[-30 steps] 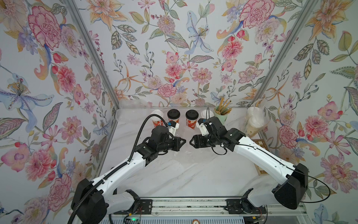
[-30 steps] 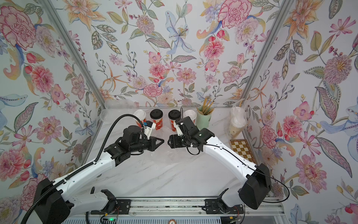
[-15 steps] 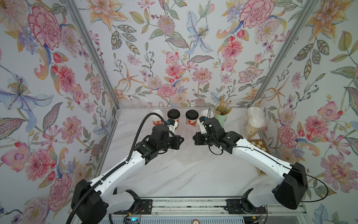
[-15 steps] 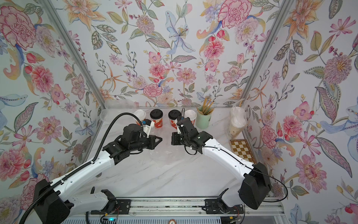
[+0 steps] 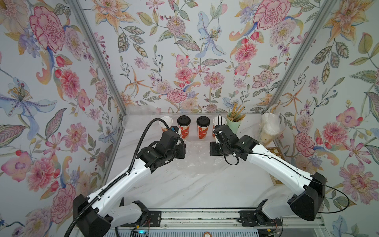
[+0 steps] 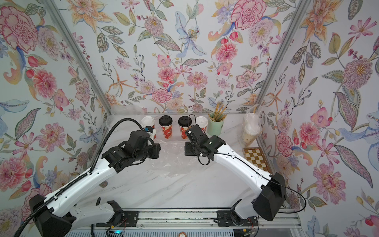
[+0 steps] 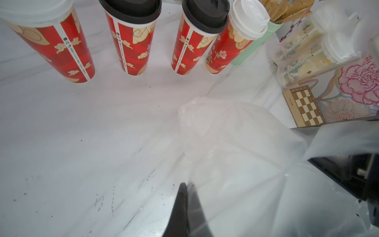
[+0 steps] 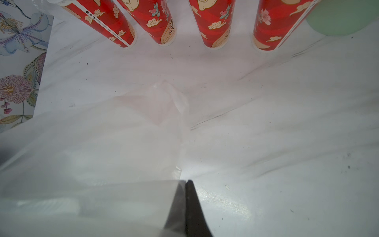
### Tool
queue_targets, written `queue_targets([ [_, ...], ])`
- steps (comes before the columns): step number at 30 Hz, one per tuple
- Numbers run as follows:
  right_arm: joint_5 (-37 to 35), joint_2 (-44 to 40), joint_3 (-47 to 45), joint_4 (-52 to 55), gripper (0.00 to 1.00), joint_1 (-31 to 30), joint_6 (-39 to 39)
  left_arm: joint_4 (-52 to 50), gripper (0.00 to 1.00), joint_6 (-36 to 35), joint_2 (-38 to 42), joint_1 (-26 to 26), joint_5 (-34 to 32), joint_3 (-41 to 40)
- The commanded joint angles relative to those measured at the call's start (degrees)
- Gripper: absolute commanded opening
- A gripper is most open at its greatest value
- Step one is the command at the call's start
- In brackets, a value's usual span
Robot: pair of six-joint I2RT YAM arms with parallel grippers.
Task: Pack milk tea into plastic carrier bags
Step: Adjust the plastic carrier bag at the center of the board.
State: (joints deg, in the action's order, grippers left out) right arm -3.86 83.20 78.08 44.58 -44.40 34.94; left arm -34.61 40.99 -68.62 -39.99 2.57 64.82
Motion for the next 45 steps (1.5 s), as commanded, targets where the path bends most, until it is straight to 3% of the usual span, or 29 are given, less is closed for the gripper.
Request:
queue_targets([
  [1,4.58,3.16,1.83,4.07,0.00,-0.10,1.06,-0.71,0.03,-0.11,-0.27,-0.44,1.44,0.73],
  [6,7.89,6.81,3.01,4.03,0.03,-0.50,0.55,1.10,0.41,-0.64,-0.03,-0.37,4.56,0.31],
  [9,7.90,7.93,3.60,3.95,0.12,-0.49,0.01,-1.53,0.52,-1.58,0.62,-0.44,3.75,1.13],
  [14,8.25,8.08,5.04,4.13,0.21,-0.50,-0.57,-4.71,0.56,-2.34,3.16,-0.29,2.53,1.30],
  [17,8.50,7.85,5.54,4.05,0.28,-0.43,-0.66,-2.41,0.54,-2.00,4.68,-0.27,3.89,-0.05],
  [22,8.78,7.15,6.15,4.03,0.38,-0.64,-0.37,3.55,0.36,-0.70,3.89,-0.33,8.63,-1.59],
  [27,8.05,5.32,7.32,4.35,0.46,-0.82,-0.22,2.44,0.22,-1.83,2.92,-0.29,7.27,-1.22],
  [29,7.26,4.48,7.85,4.78,0.48,-0.85,-0.30,1.63,0.25,-2.05,2.63,-0.20,6.47,-0.97],
  [31,6.59,3.83,8.09,4.91,0.50,-0.78,-0.37,1.04,0.37,-2.13,2.44,-0.27,5.77,-0.86],
  [33,6.49,3.38,8.47,5.16,0.51,-0.68,-0.46,1.32,0.37,-2.23,2.16,-0.20,5.99,-1.24],
  [42,3.72,1.48,13.06,7.23,0.53,0.86,-3.03,4.31,0.05,-2.67,2.04,-0.27,6.08,-2.46],
  [45,2.27,0.93,14.99,7.28,0.54,2.85,-5.25,5.95,0.03,-2.74,2.43,-0.18,5.94,-3.06],
])
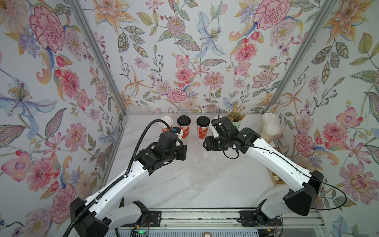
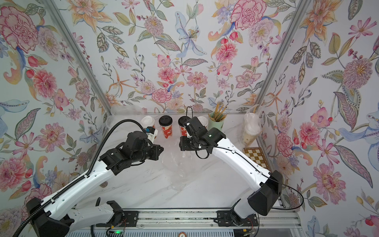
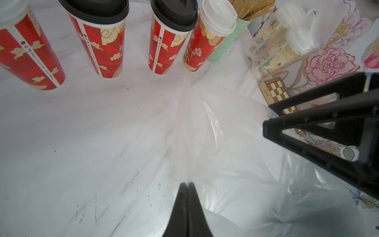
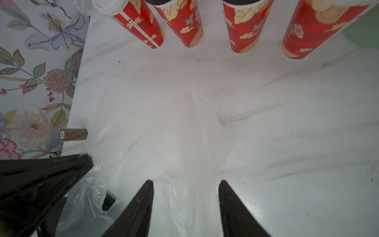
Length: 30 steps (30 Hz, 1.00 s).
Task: Pack milk tea into plastic carrier bags
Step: Adjust the plastic carrier bag at the center of the board, then pick up the milk tea cup at the center of the board.
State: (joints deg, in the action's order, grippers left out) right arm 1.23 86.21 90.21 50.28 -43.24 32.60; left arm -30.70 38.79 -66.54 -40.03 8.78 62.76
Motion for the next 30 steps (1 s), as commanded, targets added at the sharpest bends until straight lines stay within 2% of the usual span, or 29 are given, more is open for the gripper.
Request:
queue_targets([
  [1,-3.30,-2.03,3.49,1.49,0.54,2.52,-3.71,2.57,0.02,-0.58,0.37,-0.02,-0.17,-1.15],
  [6,-7.37,1.36,8.09,0.84,0.55,7.85,-10.52,5.64,0.01,-0.90,0.45,0.74,0.73,-2.20],
  [11,-8.23,7.29,11.84,-1.95,0.57,12.91,-15.21,7.64,0.00,-0.87,0.54,1.53,1.86,-3.09],
  [17,-9.22,12.97,14.58,-6.79,0.67,16.79,-18.79,7.61,0.00,-1.00,1.39,2.21,1.77,-3.96],
  [30,-9.57,23.22,20.28,-8.60,0.75,19.25,-21.24,6.79,0.00,-1.41,1.83,2.94,1.95,-4.51],
])
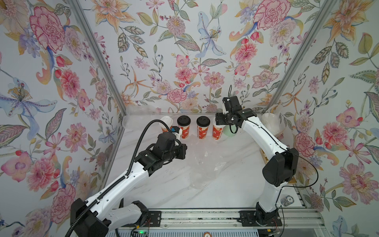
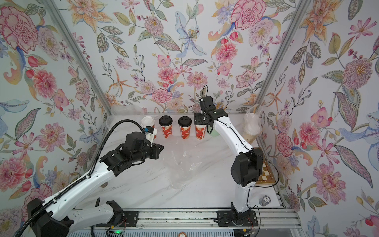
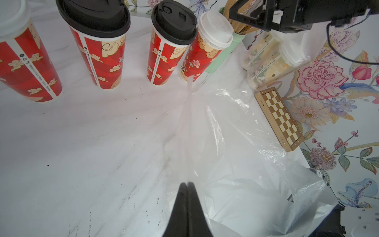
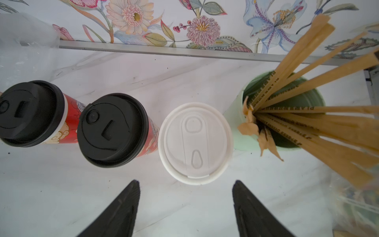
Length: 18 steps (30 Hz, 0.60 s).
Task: Pack milk tea into plastic carrier bags
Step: Pick up the milk tea cup at the center of the board.
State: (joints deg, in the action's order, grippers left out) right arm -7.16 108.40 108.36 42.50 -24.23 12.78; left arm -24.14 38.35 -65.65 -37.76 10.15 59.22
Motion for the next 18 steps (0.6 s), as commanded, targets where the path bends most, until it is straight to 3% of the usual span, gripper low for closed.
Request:
queue_targets([
  [1,-1.47,1.49,2.53,-0.82,0.76,0.32,-1.52,0.17,0.00,-0.96,0.97,0.62,0.57,-0.95],
  [18,-2.99,6.66,4.26,-0.84,0.80,1.16,-1.80,0.57,0.00,-0.66,1.25,0.94,1.01,-1.09],
])
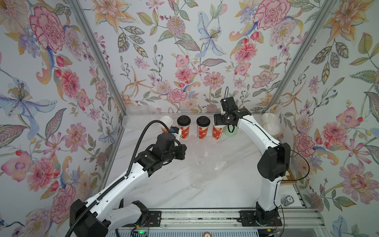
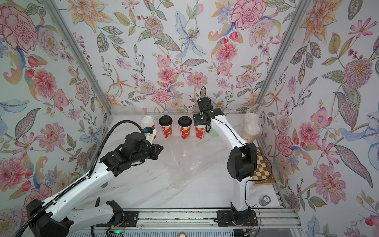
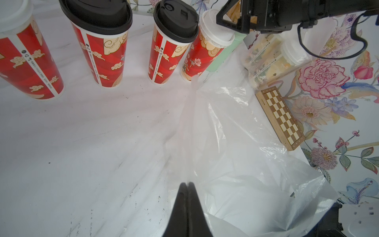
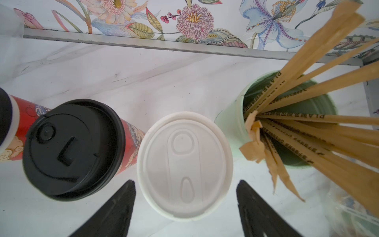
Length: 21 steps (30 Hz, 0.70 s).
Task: Pack milk tea into plastic carrier bags
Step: Pick up the milk tea cup at the center of the board.
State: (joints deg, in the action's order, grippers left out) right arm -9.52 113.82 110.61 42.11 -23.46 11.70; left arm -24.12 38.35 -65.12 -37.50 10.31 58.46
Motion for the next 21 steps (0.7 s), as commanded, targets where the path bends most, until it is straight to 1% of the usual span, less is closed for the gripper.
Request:
queue_targets([
  [1,-0.33,1.60,2.30,-0.49,0.79,0.47,-0.72,0.52,0.00,-0.70,0.69,0.67,0.99,-0.20],
  [8,1.06,3.69,3.77,-0.52,0.78,0.60,-0.81,0.69,0.00,-0.56,0.56,0.67,0.93,-0.10],
  [21,1.61,5.69,4.79,-0.71,0.79,1.31,0.05,0.74,0.00,-0.38,0.74,0.62,0.77,-0.18],
])
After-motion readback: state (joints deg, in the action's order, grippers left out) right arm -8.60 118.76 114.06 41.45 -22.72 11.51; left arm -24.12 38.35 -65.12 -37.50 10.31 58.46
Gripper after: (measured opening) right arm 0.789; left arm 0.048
